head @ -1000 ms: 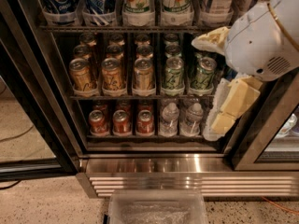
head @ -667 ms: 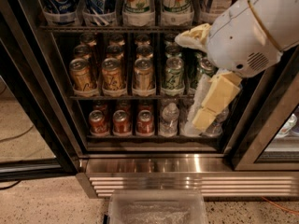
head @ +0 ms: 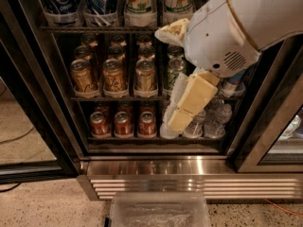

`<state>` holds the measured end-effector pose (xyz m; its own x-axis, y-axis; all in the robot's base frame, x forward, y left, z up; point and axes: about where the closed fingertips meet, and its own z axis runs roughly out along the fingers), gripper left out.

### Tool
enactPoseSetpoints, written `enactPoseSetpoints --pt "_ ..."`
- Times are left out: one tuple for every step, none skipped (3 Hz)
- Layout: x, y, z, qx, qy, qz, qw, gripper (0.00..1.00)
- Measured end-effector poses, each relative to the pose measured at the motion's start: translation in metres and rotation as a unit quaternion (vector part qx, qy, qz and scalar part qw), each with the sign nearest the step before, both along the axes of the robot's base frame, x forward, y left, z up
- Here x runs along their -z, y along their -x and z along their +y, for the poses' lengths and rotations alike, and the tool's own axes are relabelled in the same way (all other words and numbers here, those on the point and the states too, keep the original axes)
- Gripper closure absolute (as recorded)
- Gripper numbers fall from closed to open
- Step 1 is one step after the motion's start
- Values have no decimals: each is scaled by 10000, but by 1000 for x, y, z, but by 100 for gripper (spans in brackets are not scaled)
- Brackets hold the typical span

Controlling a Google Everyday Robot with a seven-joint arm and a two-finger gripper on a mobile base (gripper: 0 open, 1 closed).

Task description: Pick pepsi can from top shelf of fridge

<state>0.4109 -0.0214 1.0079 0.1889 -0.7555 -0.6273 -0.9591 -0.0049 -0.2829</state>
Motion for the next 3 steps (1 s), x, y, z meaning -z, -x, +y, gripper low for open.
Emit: enactPoseSetpoints --pt "-3 5 9 43 -154 -95 9998 0" --pt "-7 18 33 195 -653 -316 9972 0" --pt "-6 11 53 608 -1373 -370 9880 0"
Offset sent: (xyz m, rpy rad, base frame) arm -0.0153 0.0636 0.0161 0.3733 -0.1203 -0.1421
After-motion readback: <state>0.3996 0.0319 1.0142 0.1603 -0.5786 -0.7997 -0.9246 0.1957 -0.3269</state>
